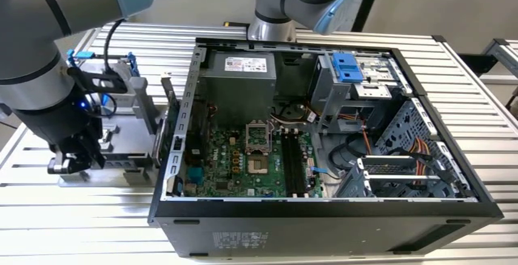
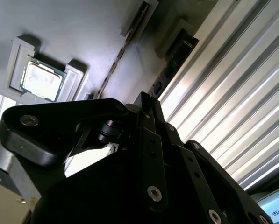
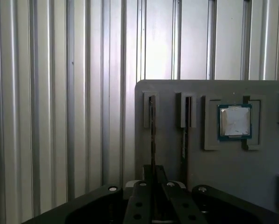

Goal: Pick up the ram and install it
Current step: 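Pick up the ram and move it above insertion slot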

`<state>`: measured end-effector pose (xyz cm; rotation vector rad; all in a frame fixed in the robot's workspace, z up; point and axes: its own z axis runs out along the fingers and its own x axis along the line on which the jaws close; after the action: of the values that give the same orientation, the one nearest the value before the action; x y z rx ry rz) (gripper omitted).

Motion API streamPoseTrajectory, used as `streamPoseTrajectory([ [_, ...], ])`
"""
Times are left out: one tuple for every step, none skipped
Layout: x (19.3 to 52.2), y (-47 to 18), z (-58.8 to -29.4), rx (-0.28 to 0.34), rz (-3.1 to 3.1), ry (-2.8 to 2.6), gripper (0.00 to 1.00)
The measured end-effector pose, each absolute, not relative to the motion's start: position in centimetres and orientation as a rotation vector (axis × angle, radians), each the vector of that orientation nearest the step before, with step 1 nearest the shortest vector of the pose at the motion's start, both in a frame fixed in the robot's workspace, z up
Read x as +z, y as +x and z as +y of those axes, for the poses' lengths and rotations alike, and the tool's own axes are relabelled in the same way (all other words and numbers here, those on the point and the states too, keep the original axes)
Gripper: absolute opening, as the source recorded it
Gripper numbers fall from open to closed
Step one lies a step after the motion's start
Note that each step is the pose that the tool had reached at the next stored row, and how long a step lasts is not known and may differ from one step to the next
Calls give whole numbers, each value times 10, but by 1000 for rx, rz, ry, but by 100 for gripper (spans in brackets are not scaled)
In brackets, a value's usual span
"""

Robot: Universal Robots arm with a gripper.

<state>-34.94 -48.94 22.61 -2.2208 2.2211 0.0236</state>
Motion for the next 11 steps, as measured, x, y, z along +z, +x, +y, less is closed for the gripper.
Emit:
streamPoseTrajectory([
  [226,-350,-489,24,2221,-2221,0],
  [227,-350,-489,24,2221,-2221,0],
  [227,-350,-489,24,2221,-2221,0],
  [227,-350,-489,24,2221,-2221,0],
  [228,-350,-489,24,2221,-2221,0],
  [228,-350,-489,24,2221,-2221,0],
  [228,-350,-489,24,2221,-2221,0],
  [228,-350,-489,24,2221,-2221,0],
  [229,-350,-489,24,2221,-2221,0],
  [229,-350,-489,24,2221,-2221,0],
  [229,-350,-489,24,2221,-2221,0],
])
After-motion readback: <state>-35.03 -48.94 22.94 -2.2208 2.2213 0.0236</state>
